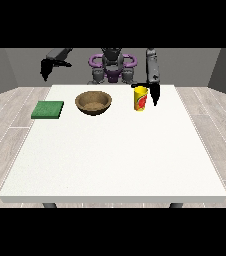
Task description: Pick the cup and pour the ball into the bowl, then pick the bowl and place it on the pad
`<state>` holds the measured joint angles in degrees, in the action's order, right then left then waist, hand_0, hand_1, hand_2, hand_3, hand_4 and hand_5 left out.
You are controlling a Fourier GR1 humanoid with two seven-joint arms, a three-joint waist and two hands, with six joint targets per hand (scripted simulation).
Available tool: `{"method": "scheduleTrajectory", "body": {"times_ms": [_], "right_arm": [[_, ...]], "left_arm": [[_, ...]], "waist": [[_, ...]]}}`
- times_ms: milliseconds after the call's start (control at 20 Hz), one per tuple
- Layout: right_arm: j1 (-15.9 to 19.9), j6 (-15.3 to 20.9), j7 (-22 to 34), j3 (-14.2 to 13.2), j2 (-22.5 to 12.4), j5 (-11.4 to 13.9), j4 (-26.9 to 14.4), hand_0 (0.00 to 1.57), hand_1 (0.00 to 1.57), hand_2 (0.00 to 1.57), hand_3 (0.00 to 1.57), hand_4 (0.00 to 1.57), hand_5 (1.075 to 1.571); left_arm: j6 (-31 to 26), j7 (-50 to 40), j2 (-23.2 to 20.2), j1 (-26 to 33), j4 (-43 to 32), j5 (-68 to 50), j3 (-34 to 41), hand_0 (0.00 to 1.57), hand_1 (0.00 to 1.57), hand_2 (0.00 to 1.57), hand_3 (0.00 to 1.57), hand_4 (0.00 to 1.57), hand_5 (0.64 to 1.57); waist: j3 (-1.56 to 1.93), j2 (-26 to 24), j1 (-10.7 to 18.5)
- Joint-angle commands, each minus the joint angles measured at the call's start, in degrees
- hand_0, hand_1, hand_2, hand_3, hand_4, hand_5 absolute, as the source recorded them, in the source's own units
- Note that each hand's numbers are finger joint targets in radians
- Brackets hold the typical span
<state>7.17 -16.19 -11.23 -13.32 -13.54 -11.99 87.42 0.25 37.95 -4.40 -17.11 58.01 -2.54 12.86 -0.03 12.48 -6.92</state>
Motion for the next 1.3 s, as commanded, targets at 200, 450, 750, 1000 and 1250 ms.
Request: {"method": "scheduleTrajectory", "body": {"times_ms": [200,450,750,1000,1250], "right_arm": [[-1.0,-3.2,-3.2,-1.0,-0.9,-0.3,-4.0,0.00,0.00,0.00,0.00,0.00,1.571],[1.4,-0.2,-6.8,0.4,1.1,3.5,-6.3,0.00,0.00,0.00,0.00,0.00,1.571],[4.1,-1.9,-4.4,-1.3,-1.4,0.8,-5.0,0.00,0.00,0.00,0.00,0.00,1.570],[5.3,-4.8,-4.5,-4.6,-5.3,-2.1,-6.0,0.00,0.00,0.00,0.00,0.00,1.570],[1.5,-6.2,0.3,-5.1,-6.3,-3.3,-7.1,0.00,0.00,0.00,0.00,0.00,1.570]], "left_arm": [[2.3,8.6,-0.3,-5.7,-16.1,1.1,1.0,0.00,0.00,0.00,0.00,0.00,1.520],[3.3,12.4,-0.5,-9.7,-20.4,0.5,2.1,0.00,0.00,0.00,0.00,0.00,1.523],[10.8,17.3,-0.8,-10.8,-24.6,6.2,-0.5,1.02,1.02,1.10,0.89,1.47,0.776],[20.7,19.0,0.6,-9.1,-24.9,9.3,-0.4,1.32,1.32,1.57,1.57,1.47,1.246],[18.6,14.9,-1.9,-6.7,-24.8,11.1,-2.1,1.32,1.32,1.57,1.57,1.50,1.256]], "waist": [[0.01,-1.0,-0.7],[0.01,2.3,0.5],[0.01,4.1,-2.6],[0.01,4.7,-3.7],[0.02,-3.3,-1.9]]}}
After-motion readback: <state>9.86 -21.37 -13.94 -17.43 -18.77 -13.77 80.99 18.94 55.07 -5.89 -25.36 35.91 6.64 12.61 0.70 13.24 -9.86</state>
